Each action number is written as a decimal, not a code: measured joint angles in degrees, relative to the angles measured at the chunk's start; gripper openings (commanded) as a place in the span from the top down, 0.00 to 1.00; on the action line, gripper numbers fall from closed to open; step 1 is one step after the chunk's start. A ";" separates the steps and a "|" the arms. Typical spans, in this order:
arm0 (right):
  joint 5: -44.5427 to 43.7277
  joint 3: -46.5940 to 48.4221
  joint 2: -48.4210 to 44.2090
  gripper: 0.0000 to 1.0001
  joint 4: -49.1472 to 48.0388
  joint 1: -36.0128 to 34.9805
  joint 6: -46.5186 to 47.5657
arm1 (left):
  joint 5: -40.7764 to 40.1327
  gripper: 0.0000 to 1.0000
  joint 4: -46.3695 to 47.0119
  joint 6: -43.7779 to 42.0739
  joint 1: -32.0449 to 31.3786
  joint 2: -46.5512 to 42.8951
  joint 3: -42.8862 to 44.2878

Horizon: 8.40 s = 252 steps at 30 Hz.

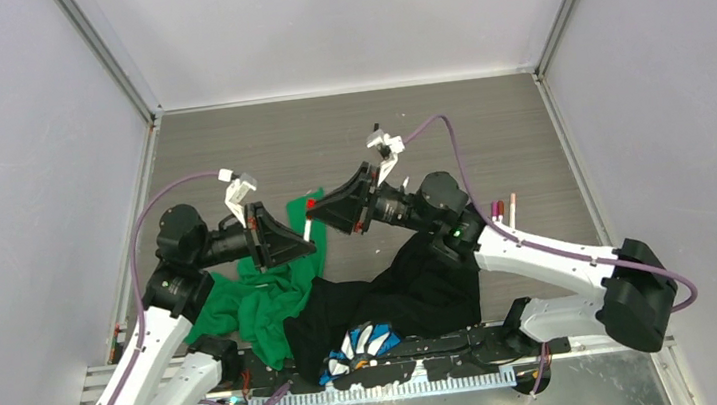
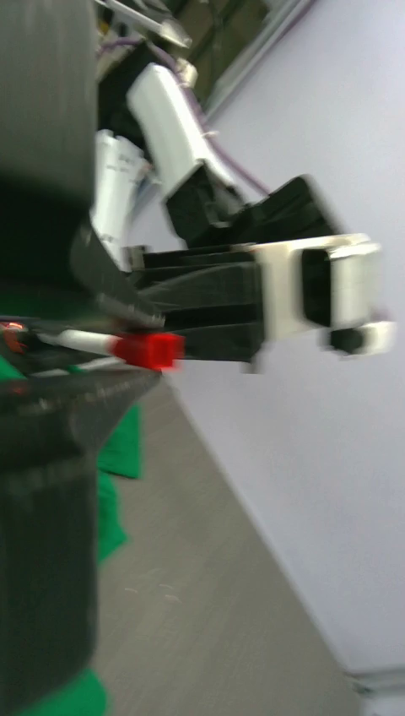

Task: Insert the pens into the pen caps
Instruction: Insert the pen cap onto the pen, then press the pen cap onto the pen, then place the pen at the center of the board.

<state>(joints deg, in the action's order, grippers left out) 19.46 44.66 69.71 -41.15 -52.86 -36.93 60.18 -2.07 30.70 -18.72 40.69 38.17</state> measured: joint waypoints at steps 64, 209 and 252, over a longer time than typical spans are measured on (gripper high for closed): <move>21.90 5.53 1.18 0.99 1.73 8.28 0.48 | -11.82 1.00 -11.50 -16.00 -10.56 1.70 8.37; -24.92 18.62 5.84 0.99 80.30 33.75 16.46 | -61.18 0.02 -20.76 -23.87 -5.44 4.37 9.27; -28.87 20.33 22.43 0.28 84.21 50.49 25.40 | -67.12 0.02 -21.40 -24.00 -5.16 1.29 9.03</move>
<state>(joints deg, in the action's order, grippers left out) -9.41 64.99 92.14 43.07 -2.37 -11.53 -6.94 -23.46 6.70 -23.88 41.98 47.20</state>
